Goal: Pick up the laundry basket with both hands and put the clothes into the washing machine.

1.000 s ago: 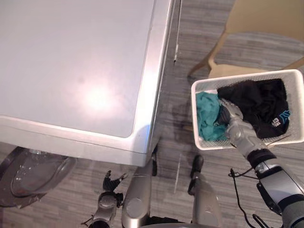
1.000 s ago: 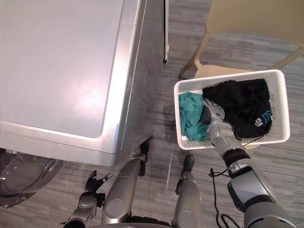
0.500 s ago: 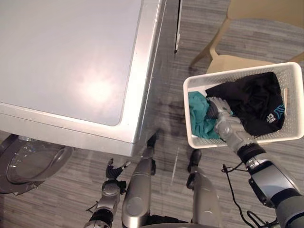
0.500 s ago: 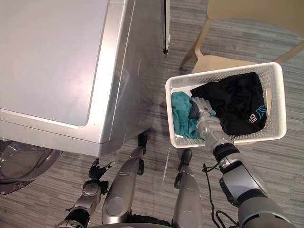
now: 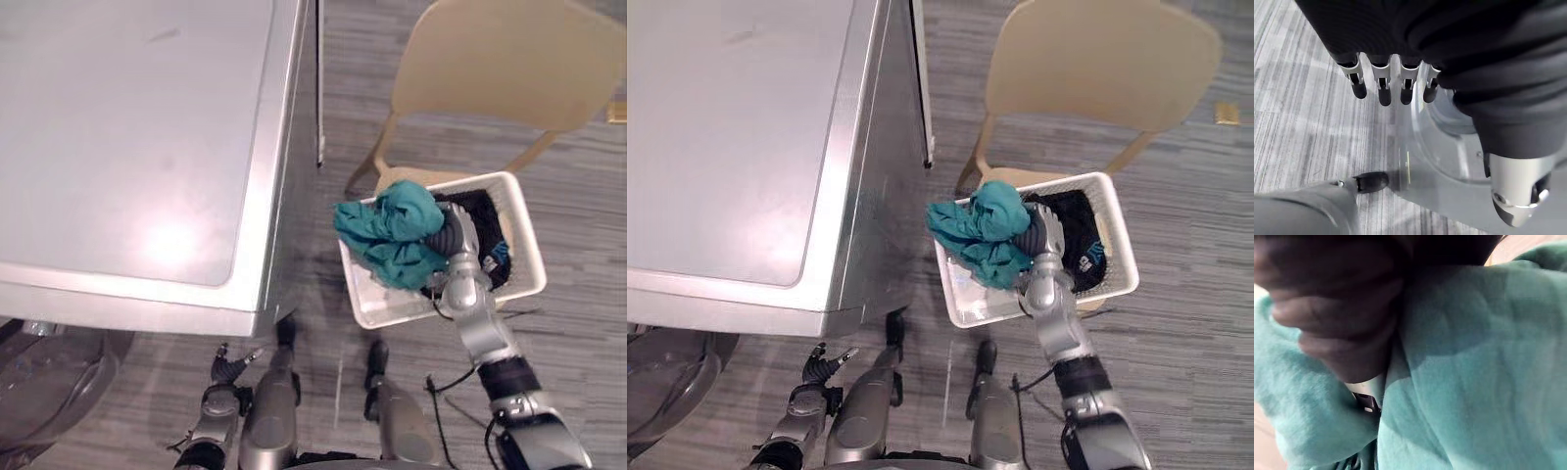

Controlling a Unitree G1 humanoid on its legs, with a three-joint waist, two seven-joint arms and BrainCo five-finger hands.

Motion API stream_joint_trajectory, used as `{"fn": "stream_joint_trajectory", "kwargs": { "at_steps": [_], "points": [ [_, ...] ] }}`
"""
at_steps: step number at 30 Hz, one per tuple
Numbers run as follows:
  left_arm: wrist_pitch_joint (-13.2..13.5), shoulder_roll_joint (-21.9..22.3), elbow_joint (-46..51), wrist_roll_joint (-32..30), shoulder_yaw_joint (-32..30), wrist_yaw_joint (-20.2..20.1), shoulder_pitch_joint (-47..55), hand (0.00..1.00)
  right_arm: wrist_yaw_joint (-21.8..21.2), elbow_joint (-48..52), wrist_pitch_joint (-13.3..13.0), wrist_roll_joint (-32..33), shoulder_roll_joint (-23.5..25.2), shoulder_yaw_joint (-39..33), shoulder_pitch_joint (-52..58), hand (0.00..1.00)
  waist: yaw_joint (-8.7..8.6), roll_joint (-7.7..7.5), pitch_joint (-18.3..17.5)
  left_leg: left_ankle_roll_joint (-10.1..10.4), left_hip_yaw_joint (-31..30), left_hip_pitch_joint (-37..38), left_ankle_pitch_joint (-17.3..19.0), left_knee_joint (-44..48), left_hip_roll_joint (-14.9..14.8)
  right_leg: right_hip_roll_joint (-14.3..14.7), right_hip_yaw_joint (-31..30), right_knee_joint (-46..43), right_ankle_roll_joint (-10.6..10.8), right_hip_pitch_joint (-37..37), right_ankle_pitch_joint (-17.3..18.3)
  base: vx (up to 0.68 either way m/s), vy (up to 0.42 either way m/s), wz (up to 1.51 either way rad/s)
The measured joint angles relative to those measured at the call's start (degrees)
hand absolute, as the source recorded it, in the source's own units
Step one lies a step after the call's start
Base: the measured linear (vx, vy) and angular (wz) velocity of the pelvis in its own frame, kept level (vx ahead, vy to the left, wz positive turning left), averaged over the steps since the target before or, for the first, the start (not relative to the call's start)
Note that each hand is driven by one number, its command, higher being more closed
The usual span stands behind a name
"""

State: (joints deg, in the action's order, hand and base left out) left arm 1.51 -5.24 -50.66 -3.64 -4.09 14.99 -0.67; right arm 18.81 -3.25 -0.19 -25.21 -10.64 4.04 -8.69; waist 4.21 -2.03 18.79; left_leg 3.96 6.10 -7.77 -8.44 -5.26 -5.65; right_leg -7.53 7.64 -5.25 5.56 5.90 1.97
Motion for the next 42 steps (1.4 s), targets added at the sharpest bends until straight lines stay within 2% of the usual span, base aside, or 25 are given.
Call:
{"fn": "stream_joint_trajectory", "kwargs": {
  "at_steps": [3, 7, 10, 13, 17, 19, 21, 22, 23, 24, 25, 26, 27, 29, 30, 31, 32, 33, 34, 35, 36, 37, 38, 39, 42],
  "points": [
    [-0.16, 0.16, -0.84, -1.29, -1.18, -0.02, 1.80, 0.00, -0.04, 3.47, -1.85, 1.15, 2.39, -0.05, 3.95, 1.00, -0.33, -0.07, -3.04, 0.04, 0.27, 1.84, 0.07, -0.05, 0.33, -0.33, -0.11, 0.90, 0.12, -2.06, 0.07, 0.02, 0.015, -0.01],
    [-1.04, 0.38, -1.25, -1.82, -2.07, -0.18, 2.90, 0.00, -0.25, 4.25, -2.01, 1.10, 3.34, -0.15, 6.61, 1.00, -0.27, -0.06, -5.30, 0.37, 0.30, 4.33, 0.34, -0.23, 0.62, -0.63, -0.13, 2.36, 0.79, -4.97, 0.95, -0.07, 0.014, 0.01],
    [-1.09, 0.64, -1.70, -1.90, -3.05, -0.93, 4.28, 0.00, -0.26, 4.26, -2.01, 1.07, 3.52, -0.85, 8.28, 1.00, -0.37, 0.76, -7.43, 0.39, 0.26, 4.52, 0.36, -0.59, 0.60, -0.62, -0.12, 2.56, 1.15, -5.32, 1.60, -0.11, 0.020, 0.03],
    [-1.11, 0.35, -1.72, -2.96, -3.21, -1.12, 5.95, 0.00, -0.27, 4.34, -2.09, 1.64, 3.58, -1.42, 8.92, 1.00, -0.37, 1.19, -8.50, 0.18, 0.20, 5.08, 0.50, -0.60, 0.62, -0.60, -0.37, 2.82, 1.21, -5.86, 1.62, -0.07, 0.021, 0.00],
    [-1.28, -0.04, -1.89, -3.67, -3.14, -1.18, 9.36, 0.00, -0.34, 5.60, -3.41, 5.85, 5.67, -1.85, 9.13, 1.00, -0.27, 1.18, -8.86, 0.16, 1.56, 5.54, 0.51, -0.22, 0.62, -0.52, -2.88, 1.72, 1.21, -4.61, 1.53, -0.02, 0.017, -0.24],
    [-1.31, -0.12, -1.87, -3.58, -3.09, -1.20, 10.79, 0.00, -0.40, 7.77, -4.10, 8.12, 6.93, -1.85, 9.03, 1.00, -0.07, 0.96, -8.72, 0.15, 2.51, 4.57, 0.52, 0.45, 0.77, -0.80, -4.58, -3.28, 1.00, -1.26, 1.97, 0.00, 0.006, -0.23],
    [-1.28, -0.70, -1.50, -3.22, -3.18, -1.16, 9.86, 0.00, -0.18, 11.22, -5.36, 11.72, 7.95, -1.91, 9.12, 1.00, -0.64, 0.80, -6.93, -0.94, 0.55, -0.27, 2.59, 8.21, 1.09, -1.72, -4.86, -10.39, 1.47, 2.12, 3.38, -0.03, -0.006, 0.33],
    [-1.29, -0.66, -1.47, -3.06, -3.27, -1.13, 9.39, 0.00, -0.12, 11.64, -5.77, 12.43, 7.96, -2.00, 9.11, 1.00, -0.64, 1.01, -6.75, -1.08, -0.29, -1.44, 3.01, 9.60, 1.01, -1.69, -4.97, -10.94, 1.92, 2.28, 3.50, -0.08, -0.004, 0.68],
    [-1.21, -0.02, -0.55, -2.97, -3.43, -1.07, 8.51, 0.00, -0.07, 13.07, -6.00, 13.31, 7.96, -2.48, 9.13, 1.00, -0.66, 1.47, -6.55, -1.97, -2.07, -3.62, 3.62, 10.58, 0.28, -1.52, -7.96, -14.79, 3.23, 3.02, 6.50, -0.07, -0.016, 1.06],
    [-1.02, -0.01, 0.45, -2.59, -3.46, -1.01, 7.76, 0.00, 0.04, 14.88, -6.15, 13.61, 7.98, -2.85, 9.63, 1.00, -1.24, 1.43, -6.39, -1.87, -4.74, -4.98, 3.47, 11.83, 1.02, -1.43, -9.79, -24.55, 1.83, 4.56, 10.54, -0.04, -0.086, 1.65],
    [-0.82, 0.19, 2.95, -2.10, -3.49, -0.82, 7.55, 0.00, 0.02, 16.67, -6.71, 14.67, 8.85, -2.71, 10.23, 1.00, -1.65, 1.31, -6.35, -1.82, -7.29, -6.74, 3.44, 13.64, 2.20, -1.35, -12.48, -33.23, 3.07, 3.83, 13.35, -0.02, -0.183, 1.51],
    [-0.84, 0.62, 3.98, -1.72, -3.61, -0.65, 7.72, 0.00, -0.01, 17.29, -7.16, 15.23, 9.23, -2.54, 10.19, 1.00, -1.22, 0.42, -6.62, -1.80, -7.67, -7.50, 3.45, 14.64, 2.51, -1.32, -13.88, -35.64, 2.97, 3.26, 13.98, -0.07, -0.295, 1.24],
    [-0.76, 1.67, 6.16, -1.38, -4.88, 0.13, 8.30, 0.00, -0.10, 18.85, -8.01, 15.83, 9.39, -0.74, 10.15, 1.00, 0.32, 0.03, -6.74, -1.65, -8.58, -9.44, 3.56, 16.86, 2.96, -1.17, -16.01, -35.74, 2.71, 1.24, 15.68, -0.17, -0.368, 0.67],
    [-0.74, 3.30, 9.90, -0.41, -5.49, 1.21, 9.45, 0.00, -0.16, 21.85, -8.55, 16.78, 9.56, 1.13, 9.88, 1.00, 2.73, 1.08, -6.71, -1.27, -9.56, -12.62, 2.58, 18.17, 1.74, 0.74, -14.33, -29.18, 1.56, -0.73, 20.54, -0.22, -0.309, 0.40],
    [-0.56, 4.11, 12.30, -0.18, -5.28, 1.64, 10.71, 0.00, -0.13, 22.78, -8.64, 17.22, 9.70, 1.43, 9.72, 1.00, 3.15, 1.89, -6.96, 0.14, -10.73, -14.00, 1.17, 17.70, 0.68, 1.64, -12.12, -25.55, -0.36, -1.54, 22.38, -0.25, -0.257, 0.36],
    [-0.33, 4.63, 14.88, 0.93, -4.13, 1.73, 11.86, 0.00, -0.05, 22.80, -9.51, 18.42, 9.42, 1.39, 9.29, 1.00, 2.86, 2.70, -6.91, -0.14, -12.76, -15.53, -0.45, 16.57, -0.13, 3.06, -9.57, -22.96, -1.55, -1.91, 24.28, -0.26, -0.254, 0.52],
    [-0.34, 5.05, 16.48, 1.44, -2.66, 1.68, 12.27, 0.00, 0.04, 22.79, -9.82, 19.33, 8.80, 1.15, 9.29, 1.00, 2.39, 4.08, -6.65, -1.51, -14.23, -16.22, -1.15, 15.33, -0.76, 4.72, -7.94, -23.22, -2.16, -1.80, 24.07, -0.27, -0.265, 0.81],
    [-0.33, 5.13, 19.41, 1.94, -0.12, 1.56, 13.02, 0.00, 0.10, 22.71, -9.82, 20.30, 7.97, 0.79, 9.50, 1.00, 1.59, 5.09, -6.29, -2.76, -13.77, -15.79, -0.10, 11.95, -2.27, 6.11, -5.70, -23.51, -3.31, -1.56, 23.50, -0.28, -0.272, 1.36],
    [-0.03, 4.86, 21.64, 1.96, 2.66, 1.11, 12.23, 0.00, -0.07, 22.47, -9.88, 20.94, 7.34, -0.19, 9.32, 1.00, 0.38, 4.97, -5.93, -7.37, -10.78, -15.55, 5.56, 9.21, -2.35, 5.14, -2.33, -22.15, -5.46, -1.61, 22.25, -0.28, -0.227, 1.41],
    [0.13, 5.17, 23.27, 1.96, 3.68, 0.93, 11.72, 0.00, -0.12, 21.86, -10.01, 21.36, 6.95, -0.35, 8.55, 1.00, 0.08, 4.20, -5.43, -6.96, -7.82, -15.66, 6.32, 10.70, -2.18, 4.14, -0.60, -21.95, -6.04, -1.62, 21.88, -0.30, -0.178, 1.39],
    [0.64, 5.21, 25.86, 1.94, 5.32, 0.05, 11.99, 0.00, -0.47, 20.78, -10.06, 21.93, 6.53, -1.12, 7.50, 1.00, -0.12, 3.84, -5.36, -6.84, -4.02, -15.50, 6.17, 16.39, -1.49, 2.85, 1.47, -21.75, -6.68, -1.58, 21.23, -0.32, -0.169, 1.07],
    [1.39, 4.98, 28.71, 1.89, 6.61, -0.53, 12.33, 0.00, -0.84, 20.50, -10.43, 22.64, 6.54, -1.45, 7.52, 1.00, -0.54, 3.69, -5.70, -6.82, -1.70, -14.50, 6.23, 23.53, -0.29, 1.41, 3.74, -21.52, -7.04, -1.42, 20.44, -0.29, -0.181, 0.93],
    [1.61, 4.93, 30.27, 1.88, 6.79, -0.93, 12.41, 0.00, -1.47, 20.36, -10.62, 23.12, 6.45, -1.58, 7.57, 1.00, -0.61, 3.55, -5.69, -6.87, -0.95, -13.88, 6.34, 25.98, 0.07, 1.13, 4.27, -21.30, -7.17, -1.22, 19.95, -0.20, -0.130, 0.83],
    [2.25, 4.72, 33.02, 1.87, 6.95, -1.43, 12.24, 0.00, -2.68, 20.26, -10.69, 24.09, 5.94, -1.70, 7.72, 1.00, -0.65, 4.30, -6.23, -4.29, -0.65, -11.98, 9.62, 28.82, 0.28, 1.03, 5.67, -20.41, -7.39, -0.43, 18.83, -0.14, -0.035, 0.53],
    [4.75, 3.17, 40.39, 1.89, 7.12, -2.62, 10.96, 0.00, -5.83, 17.42, -10.68, 25.27, 5.05, -1.67, 7.72, 1.00, -0.47, 5.07, -6.71, -2.69, -0.35, -6.69, 15.49, 31.30, -0.35, 0.26, 8.92, -18.46, -7.69, 0.08, 16.51, -0.18, 0.025, 0.63]
  ]
}}
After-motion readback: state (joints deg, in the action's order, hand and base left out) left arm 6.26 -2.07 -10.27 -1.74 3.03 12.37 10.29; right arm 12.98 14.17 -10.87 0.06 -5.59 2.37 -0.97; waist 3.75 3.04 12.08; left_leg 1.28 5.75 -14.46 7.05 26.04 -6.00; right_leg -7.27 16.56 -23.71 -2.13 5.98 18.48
